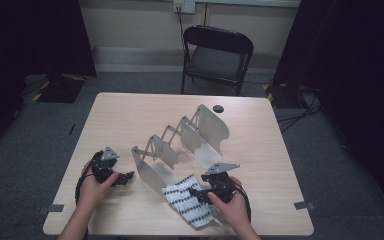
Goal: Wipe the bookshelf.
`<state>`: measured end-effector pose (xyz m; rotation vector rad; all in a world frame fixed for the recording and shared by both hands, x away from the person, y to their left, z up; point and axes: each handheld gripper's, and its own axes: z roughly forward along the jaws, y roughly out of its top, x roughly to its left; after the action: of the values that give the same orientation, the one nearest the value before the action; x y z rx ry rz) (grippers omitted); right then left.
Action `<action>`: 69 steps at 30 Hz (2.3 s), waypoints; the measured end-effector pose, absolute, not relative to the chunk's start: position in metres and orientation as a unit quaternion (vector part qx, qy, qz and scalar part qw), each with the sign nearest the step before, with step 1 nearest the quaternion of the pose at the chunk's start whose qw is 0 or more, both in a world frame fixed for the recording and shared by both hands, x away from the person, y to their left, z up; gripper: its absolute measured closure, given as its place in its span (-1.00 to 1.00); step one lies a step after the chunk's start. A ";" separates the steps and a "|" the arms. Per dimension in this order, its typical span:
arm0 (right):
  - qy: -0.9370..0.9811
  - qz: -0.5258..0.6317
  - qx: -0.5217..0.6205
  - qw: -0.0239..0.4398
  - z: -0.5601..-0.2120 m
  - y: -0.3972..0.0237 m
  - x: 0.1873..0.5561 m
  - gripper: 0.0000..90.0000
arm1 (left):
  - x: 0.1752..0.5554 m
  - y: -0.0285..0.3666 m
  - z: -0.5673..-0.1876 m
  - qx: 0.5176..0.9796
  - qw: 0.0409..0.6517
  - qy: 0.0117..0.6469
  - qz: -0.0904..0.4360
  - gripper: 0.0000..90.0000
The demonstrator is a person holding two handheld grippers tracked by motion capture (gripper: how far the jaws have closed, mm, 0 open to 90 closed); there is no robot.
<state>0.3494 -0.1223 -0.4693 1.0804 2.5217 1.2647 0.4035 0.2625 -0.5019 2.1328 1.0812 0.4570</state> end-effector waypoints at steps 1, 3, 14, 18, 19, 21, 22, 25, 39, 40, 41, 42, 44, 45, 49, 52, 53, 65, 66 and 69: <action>0.835 0.418 0.352 0.061 -0.471 -0.119 0.348 -0.42 | 0.404 0.262 -0.502 0.822 0.346 0.417 0.176 -0.99; 0.838 0.417 0.346 0.065 -0.475 -0.112 0.345 -0.42 | 0.404 0.262 -0.502 0.822 0.347 0.417 0.176 -0.99; 0.857 0.392 0.323 0.085 -0.491 -0.093 0.338 -0.31 | 0.404 0.262 -0.502 0.822 0.346 0.417 0.175 -0.99; 0.865 0.384 0.309 0.097 -0.489 -0.090 0.336 0.05 | 0.404 0.262 -0.502 0.822 0.346 0.417 0.175 -0.99; 0.867 0.381 0.305 0.099 -0.489 -0.088 0.335 0.13 | 0.404 0.262 -0.502 0.822 0.346 0.417 0.175 -0.99; 0.871 0.377 0.297 0.102 -0.487 -0.085 0.335 0.24 | 0.404 0.262 -0.502 0.822 0.346 0.417 0.175 -0.99; 0.873 0.377 0.293 0.101 -0.487 -0.084 0.336 0.32 | 0.404 0.262 -0.502 0.822 0.346 0.417 0.175 -0.99; 0.874 0.379 0.287 0.096 -0.485 -0.080 0.338 0.44 | 0.404 0.262 -0.502 0.822 0.346 0.417 0.175 -0.99; 0.867 0.389 0.299 0.089 -0.482 -0.073 0.348 -0.05 | 0.404 0.262 -0.502 0.823 0.345 0.416 0.176 -1.00; 0.865 0.389 0.302 0.091 -0.481 -0.074 0.348 -0.18 | 0.404 0.262 -0.502 0.823 0.345 0.416 0.176 -1.00; 0.863 0.391 0.305 0.097 -0.480 -0.077 0.348 -0.29 | 0.404 0.262 -0.502 0.823 0.345 0.416 0.176 -1.00; 0.859 0.395 0.311 0.099 -0.479 -0.079 0.348 -0.37 | 0.404 0.262 -0.502 0.823 0.345 0.416 0.176 -1.00; 0.850 0.406 0.321 0.102 -0.478 -0.085 0.349 -0.48 | 0.404 0.262 -0.502 0.823 0.345 0.416 0.176 -1.00; 0.849 0.404 0.324 0.103 -0.478 -0.086 0.349 -0.54 | 0.404 0.262 -0.502 0.823 0.345 0.416 0.176 -1.00; 0.852 0.395 0.327 0.101 -0.486 -0.088 0.351 -0.60 | 0.404 0.262 -0.502 0.823 0.345 0.416 0.176 -1.00; 0.857 0.388 0.323 0.102 -0.494 -0.084 0.350 -0.63 | 0.404 0.262 -0.502 0.823 0.345 0.416 0.176 -1.00; 0.858 0.386 0.322 0.107 -0.495 -0.083 0.349 -0.62 | 0.404 0.262 -0.502 0.823 0.345 0.416 0.176 -1.00; 0.872 0.377 0.296 0.101 -0.489 -0.076 0.346 0.26 | 0.404 0.262 -0.502 0.823 0.345 0.416 0.176 -1.00; 0.874 0.376 0.290 0.104 -0.489 -0.075 0.346 0.32 | 0.404 0.262 -0.502 0.823 0.345 0.416 0.176 -1.00; 0.879 0.380 0.271 0.102 -0.487 -0.073 0.346 0.49 | 0.404 0.262 -0.502 0.823 0.345 0.416 0.176 -1.00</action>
<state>0.3461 -0.0730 -0.4874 0.7992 2.5954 1.1217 0.4039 0.2623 -0.5019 2.1363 1.0795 0.4557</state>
